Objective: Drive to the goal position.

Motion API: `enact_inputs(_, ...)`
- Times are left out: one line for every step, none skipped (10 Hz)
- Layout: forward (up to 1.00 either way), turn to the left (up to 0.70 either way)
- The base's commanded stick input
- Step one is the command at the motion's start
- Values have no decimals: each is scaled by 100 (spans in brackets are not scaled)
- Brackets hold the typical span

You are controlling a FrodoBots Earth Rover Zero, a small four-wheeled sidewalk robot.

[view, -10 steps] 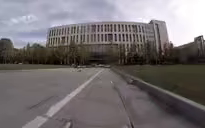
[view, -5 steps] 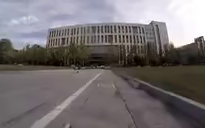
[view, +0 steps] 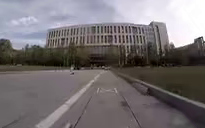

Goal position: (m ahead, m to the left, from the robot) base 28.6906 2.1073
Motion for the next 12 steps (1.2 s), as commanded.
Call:
enact_inputs(100,-38)
enact_inputs(100,-40)
enact_inputs(100,-40)
enact_inputs(100,-40)
enact_inputs(100,-40)
enact_inputs(100,-38)
enact_inputs(100,-17)
enact_inputs(100,0)
enact_inputs(100,1)
enact_inputs(100,3)
enact_inputs(100,39)
enact_inputs(100,40)
